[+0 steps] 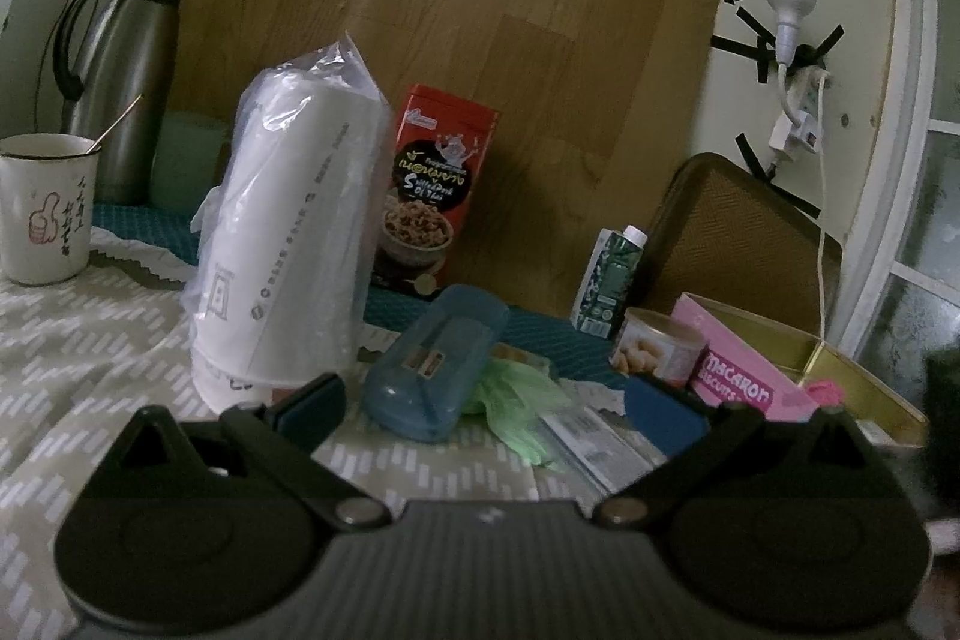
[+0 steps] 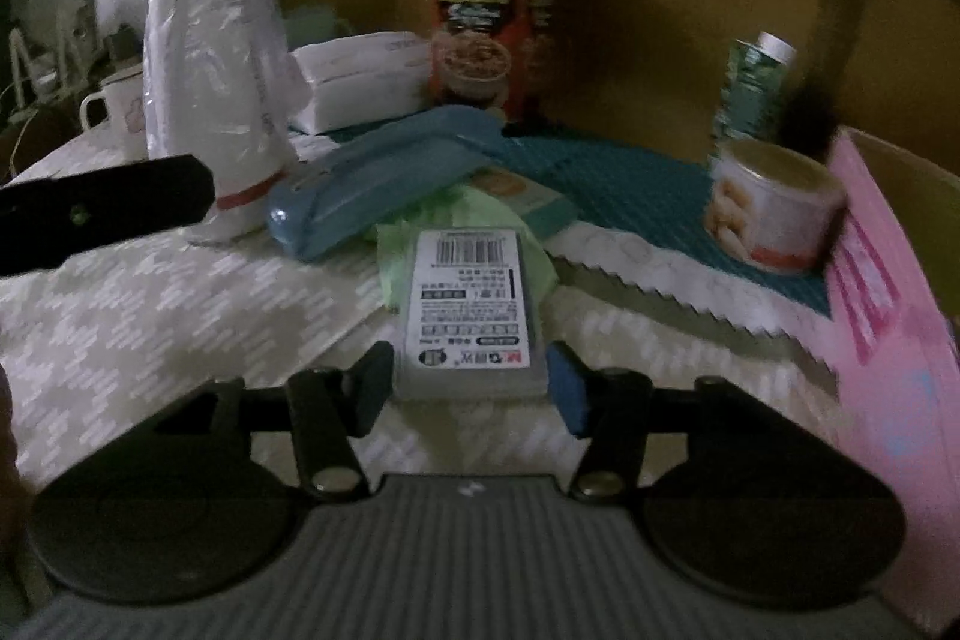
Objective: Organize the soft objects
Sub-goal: 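Lift the packet with the right gripper while the left gripper grasps it, then lower the packet into the pink tin box and open the left gripper, then move the right gripper to the blue plastic case and grasp it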
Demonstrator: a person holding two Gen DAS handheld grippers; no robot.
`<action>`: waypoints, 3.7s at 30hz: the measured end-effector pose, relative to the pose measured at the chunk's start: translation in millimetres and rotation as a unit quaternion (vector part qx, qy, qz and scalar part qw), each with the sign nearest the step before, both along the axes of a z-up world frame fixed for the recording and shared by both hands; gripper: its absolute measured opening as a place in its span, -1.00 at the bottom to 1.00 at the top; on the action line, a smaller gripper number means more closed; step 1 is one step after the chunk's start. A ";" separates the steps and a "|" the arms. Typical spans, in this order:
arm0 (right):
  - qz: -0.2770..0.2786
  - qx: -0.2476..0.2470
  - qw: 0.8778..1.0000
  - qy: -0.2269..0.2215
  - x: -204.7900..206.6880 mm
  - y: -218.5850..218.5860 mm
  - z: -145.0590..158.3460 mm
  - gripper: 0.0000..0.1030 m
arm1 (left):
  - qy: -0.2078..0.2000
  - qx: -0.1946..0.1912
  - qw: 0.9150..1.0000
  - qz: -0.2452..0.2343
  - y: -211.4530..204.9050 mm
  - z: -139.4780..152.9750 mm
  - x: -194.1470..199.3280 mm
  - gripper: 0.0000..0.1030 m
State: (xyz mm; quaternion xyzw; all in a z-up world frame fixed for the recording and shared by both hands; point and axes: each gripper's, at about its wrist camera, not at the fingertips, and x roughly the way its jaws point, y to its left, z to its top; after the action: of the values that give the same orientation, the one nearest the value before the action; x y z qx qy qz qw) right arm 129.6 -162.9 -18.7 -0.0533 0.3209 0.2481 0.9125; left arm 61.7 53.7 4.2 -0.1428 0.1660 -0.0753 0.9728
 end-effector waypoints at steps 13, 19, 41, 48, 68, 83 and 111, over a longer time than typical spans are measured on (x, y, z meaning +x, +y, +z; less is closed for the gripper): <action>-0.173 0.011 0.985 -0.017 -139.2 -99.0 -1.7 0.12 | 0.075 0.006 0.977 -0.202 -66.2 2.6 12.4 0.99; -0.263 0.036 0.964 -0.033 -173.5 -144.9 -8.9 0.12 | 0.130 -0.003 0.921 -0.366 -175.3 7.9 14.5 0.62; -0.287 0.118 0.930 -0.197 -175.4 -213.5 16.7 0.12 | 0.097 0.059 0.904 -0.413 -315.8 61.7 43.1 -0.24; -0.303 0.100 0.931 -0.178 -84.3 -238.3 22.9 0.12 | 0.131 0.091 0.920 -0.358 -348.9 51.3 118.5 0.21; -0.335 0.144 0.906 -0.216 -134.7 -208.7 15.4 0.17 | 0.070 0.023 0.929 -0.364 -228.7 59.0 39.8 0.42; -0.158 0.119 0.971 -0.136 -113.9 -93.2 22.9 0.16 | 0.117 0.086 0.978 -0.151 -31.3 -7.9 7.7 0.50; -0.110 0.058 0.991 0.044 79.2 96.9 25.1 0.16 | -0.034 0.028 0.996 -0.077 48.6 1.4 -49.5 0.59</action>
State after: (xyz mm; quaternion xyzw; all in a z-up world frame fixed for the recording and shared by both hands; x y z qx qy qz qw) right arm 208.8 -66.0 6.4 0.0464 0.3498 0.1670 0.9206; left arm 12.2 102.3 5.6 -0.0993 0.1454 -0.1498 0.9729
